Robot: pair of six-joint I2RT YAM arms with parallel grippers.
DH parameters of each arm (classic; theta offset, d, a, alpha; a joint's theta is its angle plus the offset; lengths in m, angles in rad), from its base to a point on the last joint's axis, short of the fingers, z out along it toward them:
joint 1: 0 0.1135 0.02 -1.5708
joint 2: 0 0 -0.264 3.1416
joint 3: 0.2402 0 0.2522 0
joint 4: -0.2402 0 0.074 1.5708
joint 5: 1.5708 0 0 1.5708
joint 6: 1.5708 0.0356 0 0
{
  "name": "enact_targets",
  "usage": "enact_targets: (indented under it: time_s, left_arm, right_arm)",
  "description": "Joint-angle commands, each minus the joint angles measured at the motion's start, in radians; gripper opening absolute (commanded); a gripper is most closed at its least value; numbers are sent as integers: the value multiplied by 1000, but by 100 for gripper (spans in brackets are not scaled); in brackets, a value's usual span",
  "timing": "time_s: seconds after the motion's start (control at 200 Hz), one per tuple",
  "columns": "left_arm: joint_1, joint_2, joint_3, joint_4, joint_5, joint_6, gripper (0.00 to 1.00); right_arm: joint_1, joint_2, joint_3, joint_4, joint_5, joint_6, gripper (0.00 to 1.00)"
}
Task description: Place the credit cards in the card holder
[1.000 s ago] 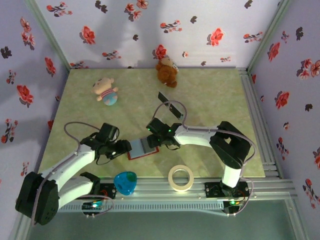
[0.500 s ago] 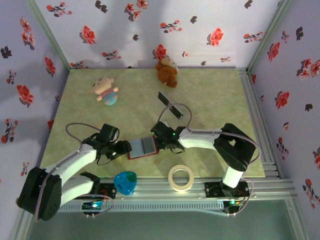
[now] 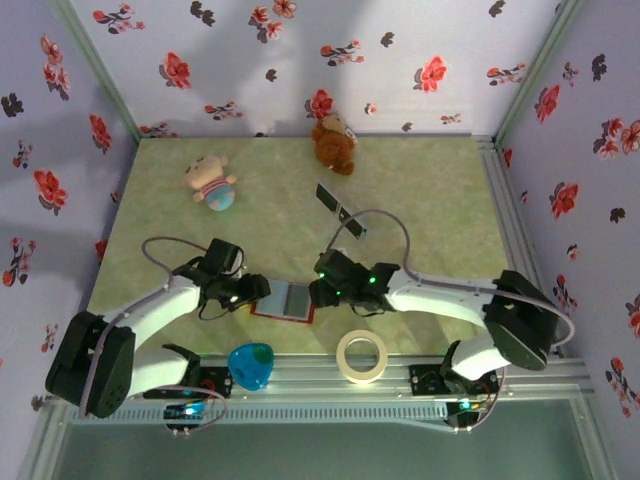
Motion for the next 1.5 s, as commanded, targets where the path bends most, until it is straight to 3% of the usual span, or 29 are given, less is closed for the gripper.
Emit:
enact_targets:
  time_s: [0.0,0.11,0.295,0.37,0.52,0.945,1.26,1.495]
  left_arm:
    - [15,-72,26,-3,0,-2,59]
    - [17,-165,37,-37,0,-28,60]
    - [23,-302,37,-147,-20,-35,62]
    - [24,-325,28,-176,-12,-31,63]
    - [27,-312,20,-170,-10,-7,63]
    - [29,-246,17,-116,32,7,64]
    - [29,-331,-12,-181,38,-15,65]
    - [28,-435,-65,-214,27,-45,65]
  right_arm:
    - [-99,-61,103,-170,90,-167,71]
    - [-222,-53,242,-275,147,-319,81]
    - [-384,89,457,-343,204,-476,81]
    - [-391,160,531,-371,257,-571,84]
    - [-390,281,604,-383,233,-744,90]
    - [-373,457,688,-400,293,-792,89]
    - [-314,502,673,-309,528,-826,79]
    - [-294,472,638,-264,585,-831,53]
